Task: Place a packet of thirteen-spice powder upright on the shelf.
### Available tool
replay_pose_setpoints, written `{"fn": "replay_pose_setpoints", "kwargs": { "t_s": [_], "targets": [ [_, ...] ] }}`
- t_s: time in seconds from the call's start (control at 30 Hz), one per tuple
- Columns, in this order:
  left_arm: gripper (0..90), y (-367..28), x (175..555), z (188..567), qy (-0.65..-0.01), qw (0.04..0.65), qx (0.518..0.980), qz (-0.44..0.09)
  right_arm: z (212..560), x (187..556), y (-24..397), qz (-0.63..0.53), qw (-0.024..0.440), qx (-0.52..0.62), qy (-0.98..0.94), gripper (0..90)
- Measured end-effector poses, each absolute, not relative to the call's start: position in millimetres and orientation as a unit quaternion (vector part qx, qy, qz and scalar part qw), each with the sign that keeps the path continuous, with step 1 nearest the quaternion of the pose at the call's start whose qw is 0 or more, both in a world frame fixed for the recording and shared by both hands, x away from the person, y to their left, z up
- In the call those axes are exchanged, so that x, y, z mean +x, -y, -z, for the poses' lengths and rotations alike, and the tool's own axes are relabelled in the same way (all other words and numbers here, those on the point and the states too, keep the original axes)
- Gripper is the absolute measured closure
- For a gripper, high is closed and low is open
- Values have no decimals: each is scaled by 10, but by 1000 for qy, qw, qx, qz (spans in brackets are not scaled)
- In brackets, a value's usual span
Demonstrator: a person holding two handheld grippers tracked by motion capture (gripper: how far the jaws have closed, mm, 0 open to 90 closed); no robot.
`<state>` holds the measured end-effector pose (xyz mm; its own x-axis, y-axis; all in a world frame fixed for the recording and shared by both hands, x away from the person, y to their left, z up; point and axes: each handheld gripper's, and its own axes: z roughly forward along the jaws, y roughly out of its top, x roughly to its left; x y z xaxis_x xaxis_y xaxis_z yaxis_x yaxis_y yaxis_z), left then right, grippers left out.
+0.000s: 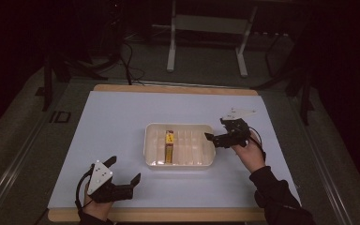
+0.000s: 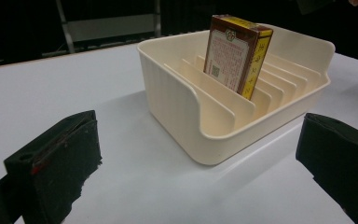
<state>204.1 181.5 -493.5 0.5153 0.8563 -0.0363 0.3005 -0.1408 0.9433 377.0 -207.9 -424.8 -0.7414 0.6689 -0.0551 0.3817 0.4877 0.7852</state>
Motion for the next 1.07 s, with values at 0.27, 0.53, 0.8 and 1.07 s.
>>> {"fn": "replay_pose_setpoints", "kwargs": {
  "t_s": [0.27, 0.53, 0.8, 1.07],
  "targets": [
    [0, -1813, 2041, 4936, -409, 510, 706, -272, 4374, 3619, 2262, -431, 201, 342, -811, 138],
    [0, -1812, 2039, 4932, -409, 512, 705, -271, 4505, 3524, 2396, -439, 232, 377, -782, 134],
    [0, -1815, 2030, 4927, -407, 511, 707, -270, 4579, 3500, 2437, -433, 267, 396, -764, 134],
    [0, -1814, 2025, 4924, -407, 511, 708, -270, 4612, 3508, 2419, -427, 271, 395, -767, 134]
  ]
}}
